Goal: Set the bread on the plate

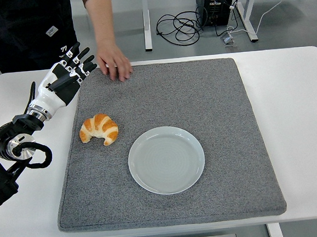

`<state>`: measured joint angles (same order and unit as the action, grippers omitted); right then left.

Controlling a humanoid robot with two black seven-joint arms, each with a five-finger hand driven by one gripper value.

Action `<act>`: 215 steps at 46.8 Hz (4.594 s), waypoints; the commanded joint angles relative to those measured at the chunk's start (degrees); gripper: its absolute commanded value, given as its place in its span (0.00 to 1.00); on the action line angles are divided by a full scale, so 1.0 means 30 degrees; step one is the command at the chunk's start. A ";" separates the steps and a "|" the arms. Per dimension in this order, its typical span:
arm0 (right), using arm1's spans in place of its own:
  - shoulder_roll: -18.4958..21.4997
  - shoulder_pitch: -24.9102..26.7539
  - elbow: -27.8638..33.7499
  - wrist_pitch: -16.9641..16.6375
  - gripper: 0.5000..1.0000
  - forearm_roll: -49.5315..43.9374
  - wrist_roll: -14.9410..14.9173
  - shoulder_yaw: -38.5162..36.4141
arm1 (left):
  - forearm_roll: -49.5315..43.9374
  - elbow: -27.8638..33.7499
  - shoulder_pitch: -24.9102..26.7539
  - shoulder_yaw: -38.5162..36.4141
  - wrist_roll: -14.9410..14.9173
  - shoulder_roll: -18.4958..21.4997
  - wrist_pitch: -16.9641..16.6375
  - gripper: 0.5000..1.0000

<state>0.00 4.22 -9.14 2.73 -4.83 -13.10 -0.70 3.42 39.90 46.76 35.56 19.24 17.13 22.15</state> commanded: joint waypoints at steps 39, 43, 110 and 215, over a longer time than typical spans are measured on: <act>0.0000 -0.0030 0.0000 0.0000 1.00 -0.0001 0.0000 0.0000 | -0.0115 0.0001 -0.0175 -0.0078 0.0121 -0.0321 -0.0236 0.93; 0.0000 -0.0030 0.0000 0.0000 1.00 -0.0001 0.0000 0.0000 | -0.0144 0.0001 -0.0146 -0.0018 0.0121 -0.0321 -0.0265 0.93; 0.0000 -0.0030 0.0000 0.0000 1.00 -0.0001 0.0000 -0.0058 | 0.0939 0.2047 0.0674 -0.1190 0.0004 0.1317 -0.1788 0.65; 0.0000 -0.0030 0.0000 0.0000 1.00 -0.0001 0.0000 0.0000 | 1.9630 0.9727 0.2873 -0.7372 -0.0377 0.7707 -0.5596 0.92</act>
<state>0.00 4.14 -9.16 2.73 -4.83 -13.09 -0.70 62.32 69.19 56.05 13.50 17.99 40.87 6.38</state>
